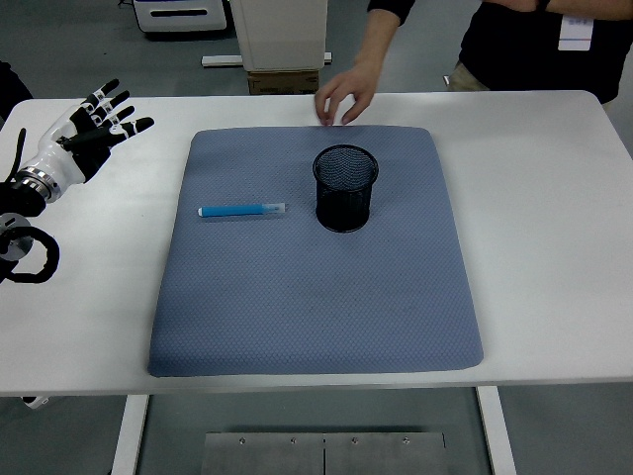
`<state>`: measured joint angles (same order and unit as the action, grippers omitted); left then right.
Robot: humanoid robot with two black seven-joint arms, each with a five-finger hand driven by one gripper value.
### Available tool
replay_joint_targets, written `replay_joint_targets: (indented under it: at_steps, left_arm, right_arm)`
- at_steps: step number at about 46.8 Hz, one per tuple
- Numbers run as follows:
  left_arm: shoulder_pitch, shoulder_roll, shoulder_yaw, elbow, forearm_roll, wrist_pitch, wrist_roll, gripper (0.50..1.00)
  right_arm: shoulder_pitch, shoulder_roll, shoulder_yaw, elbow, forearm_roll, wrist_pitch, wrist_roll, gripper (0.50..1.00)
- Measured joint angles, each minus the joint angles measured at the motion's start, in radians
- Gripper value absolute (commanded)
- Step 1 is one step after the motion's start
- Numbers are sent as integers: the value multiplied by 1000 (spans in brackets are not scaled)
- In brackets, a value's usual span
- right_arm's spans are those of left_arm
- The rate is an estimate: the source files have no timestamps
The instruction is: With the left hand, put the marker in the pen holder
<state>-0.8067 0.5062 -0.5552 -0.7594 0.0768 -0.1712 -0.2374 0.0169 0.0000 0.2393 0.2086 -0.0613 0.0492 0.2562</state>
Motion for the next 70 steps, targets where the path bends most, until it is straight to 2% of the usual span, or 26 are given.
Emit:
replay_joint_targets:
  at_steps: [43,56,62,70]
  left_arm:
    - [32,-35,-1,2,-30,-15,4,1000]
    - [-6,-34,15,-5,-12,-27,14,1000]
    - [-62,-36,121,-6,-12,-22,17,1000]
    - [-189,-29,382,-7,-13,-18,14,1000]
  right_arm:
    - [0,0,0,0,0,0,0,1000]
    - [0,0,0,0,0,0,0,1000]
    - [0,0,0,0,0,0,0,1000]
    - [0,0,0,0,0,0,0,1000]
